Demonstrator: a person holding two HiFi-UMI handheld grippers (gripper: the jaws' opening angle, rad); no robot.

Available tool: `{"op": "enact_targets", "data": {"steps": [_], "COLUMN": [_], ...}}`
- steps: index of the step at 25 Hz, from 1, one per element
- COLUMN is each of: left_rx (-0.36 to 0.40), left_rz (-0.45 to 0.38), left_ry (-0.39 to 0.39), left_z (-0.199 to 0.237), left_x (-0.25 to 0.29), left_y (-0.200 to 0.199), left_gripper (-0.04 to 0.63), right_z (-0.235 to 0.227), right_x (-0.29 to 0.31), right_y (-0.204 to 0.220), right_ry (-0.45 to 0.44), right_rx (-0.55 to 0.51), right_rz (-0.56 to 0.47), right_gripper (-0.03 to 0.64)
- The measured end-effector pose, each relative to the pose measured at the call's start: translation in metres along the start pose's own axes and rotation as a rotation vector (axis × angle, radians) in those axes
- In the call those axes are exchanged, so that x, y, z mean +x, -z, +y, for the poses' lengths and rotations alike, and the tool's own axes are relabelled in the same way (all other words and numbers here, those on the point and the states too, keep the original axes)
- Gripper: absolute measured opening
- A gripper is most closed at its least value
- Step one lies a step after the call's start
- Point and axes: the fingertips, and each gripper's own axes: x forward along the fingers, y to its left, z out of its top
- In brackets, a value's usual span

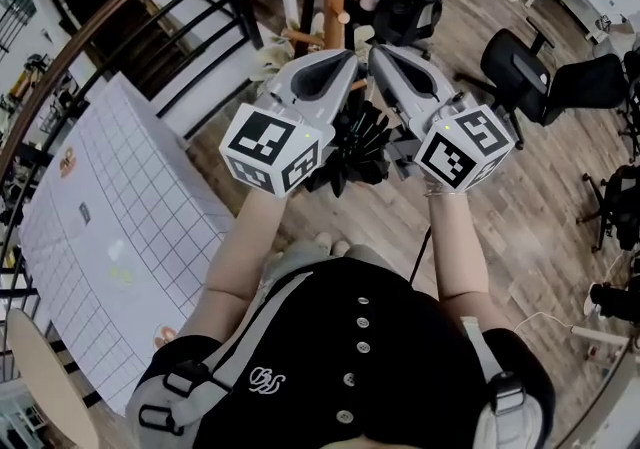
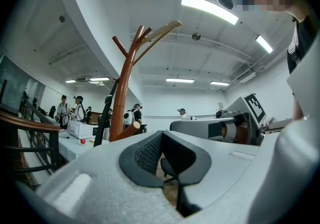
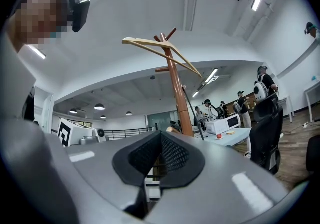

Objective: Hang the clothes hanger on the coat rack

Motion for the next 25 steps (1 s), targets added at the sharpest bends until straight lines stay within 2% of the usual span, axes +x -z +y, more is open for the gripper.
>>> {"op": "enact_targets", "data": {"steps": [14, 25], "left_rx": [-0.074, -0.096], "left_rz": [0.071, 0.070], "left_ry": [-0.010, -0.012], "left_z": [-0.004, -0.007], "left_x": [-0.012, -0.009], "left_y": [0.043, 0.048], "left_gripper": [-0.002, -0.002], "right_z": [-0.008, -0.005], "right_x": [-0.016, -0.010], "right_y": [0.047, 0.060], "right_ry": [0.019, 0.021], "right_rx": [0.033, 0.029], "right_rz": [0.082, 0.108], "right_gripper": [-0.002, -0.002]}}
